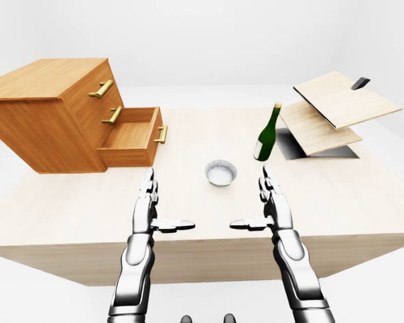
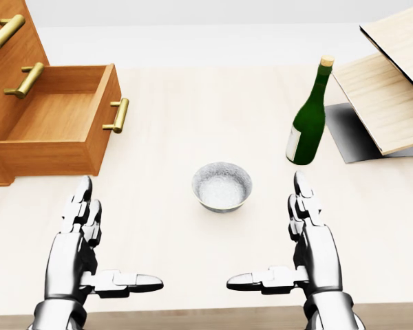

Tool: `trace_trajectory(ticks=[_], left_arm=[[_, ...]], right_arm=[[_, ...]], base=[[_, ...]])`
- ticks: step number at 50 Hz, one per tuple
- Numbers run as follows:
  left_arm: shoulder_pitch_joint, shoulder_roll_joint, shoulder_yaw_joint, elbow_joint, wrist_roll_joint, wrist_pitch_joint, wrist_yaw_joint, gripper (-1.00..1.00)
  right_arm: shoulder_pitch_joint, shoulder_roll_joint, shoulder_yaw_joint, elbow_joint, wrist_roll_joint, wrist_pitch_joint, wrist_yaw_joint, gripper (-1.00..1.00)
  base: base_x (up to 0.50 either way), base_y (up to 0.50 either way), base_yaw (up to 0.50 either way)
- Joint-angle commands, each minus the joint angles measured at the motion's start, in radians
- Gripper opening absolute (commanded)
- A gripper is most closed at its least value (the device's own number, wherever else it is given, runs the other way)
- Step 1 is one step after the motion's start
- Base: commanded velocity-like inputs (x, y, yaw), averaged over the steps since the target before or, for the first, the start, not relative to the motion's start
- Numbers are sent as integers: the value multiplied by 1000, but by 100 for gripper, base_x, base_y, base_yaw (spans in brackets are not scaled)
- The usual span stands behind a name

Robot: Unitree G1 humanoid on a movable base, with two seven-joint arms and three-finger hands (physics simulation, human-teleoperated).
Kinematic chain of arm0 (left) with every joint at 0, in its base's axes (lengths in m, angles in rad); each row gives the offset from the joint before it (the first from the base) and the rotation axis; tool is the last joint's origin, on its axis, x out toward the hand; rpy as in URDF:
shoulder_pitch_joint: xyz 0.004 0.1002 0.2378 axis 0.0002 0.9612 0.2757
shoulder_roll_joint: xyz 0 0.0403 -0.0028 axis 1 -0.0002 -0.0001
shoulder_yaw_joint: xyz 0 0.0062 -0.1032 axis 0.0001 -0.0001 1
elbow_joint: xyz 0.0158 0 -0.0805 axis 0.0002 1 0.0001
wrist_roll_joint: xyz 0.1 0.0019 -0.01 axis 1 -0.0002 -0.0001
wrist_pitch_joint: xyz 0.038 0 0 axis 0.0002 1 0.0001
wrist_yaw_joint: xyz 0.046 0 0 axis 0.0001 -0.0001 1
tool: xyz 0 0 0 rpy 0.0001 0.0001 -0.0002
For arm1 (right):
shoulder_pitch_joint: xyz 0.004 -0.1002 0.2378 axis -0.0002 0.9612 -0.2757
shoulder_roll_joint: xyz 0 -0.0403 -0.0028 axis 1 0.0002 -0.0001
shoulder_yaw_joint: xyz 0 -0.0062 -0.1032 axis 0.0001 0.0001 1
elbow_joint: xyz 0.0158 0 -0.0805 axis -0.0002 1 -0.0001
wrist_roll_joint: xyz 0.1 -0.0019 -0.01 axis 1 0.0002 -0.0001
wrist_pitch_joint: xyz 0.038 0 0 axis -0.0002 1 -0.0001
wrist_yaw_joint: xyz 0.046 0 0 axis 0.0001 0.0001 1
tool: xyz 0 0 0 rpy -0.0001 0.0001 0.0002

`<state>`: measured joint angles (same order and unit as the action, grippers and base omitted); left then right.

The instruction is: Put the bowl on top of the cabinet.

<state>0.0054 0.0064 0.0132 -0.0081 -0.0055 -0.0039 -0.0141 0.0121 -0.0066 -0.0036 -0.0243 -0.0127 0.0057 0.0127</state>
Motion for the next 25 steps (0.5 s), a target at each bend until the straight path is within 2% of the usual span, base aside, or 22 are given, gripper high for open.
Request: trace_trajectory(ticks=[1,6,7,15,17,18,19,21,24,25], left_arm=[[21,11,22,-42,-12,0,-26,100],[77,8,20,-146,-20,19,-44,100],[86,8,20,-168,-24,29,-48,100],[97,8,33,-202,-36,39,-60,100],[98,7,35,-203,-37,37,-62,100],[-8,12,25,11,-12,6,-23,100],[-11,11,23,20,-6,-9,-20,100],[-18,14,27,42,-8,-14,-19,100],[-16,18,31,19,-12,7,-23,100],[-16,18,32,16,-13,11,-24,100]], right_arm=[[54,-5,15,-110,-58,29,19,100],[105,0,32,-210,-87,57,20,100],[110,1,38,-219,-93,60,19,100],[118,4,63,-217,-123,56,7,100],[106,5,66,-187,-131,45,1,100],[-14,-10,-37,27,30,-6,28,100],[-22,-12,-38,53,25,-22,24,100],[-38,-17,-46,112,19,-47,11,100],[-38,-18,-39,111,-4,-51,-3,100],[-36,-18,-34,104,-21,-41,-16,100]], base=[[0,0,0],[0,0,0],[0,0,0],[0,0,0],[0,0,0],[0,0,0],[0,0,0],[0,0,0],[0,0,0],[0,0,0]])
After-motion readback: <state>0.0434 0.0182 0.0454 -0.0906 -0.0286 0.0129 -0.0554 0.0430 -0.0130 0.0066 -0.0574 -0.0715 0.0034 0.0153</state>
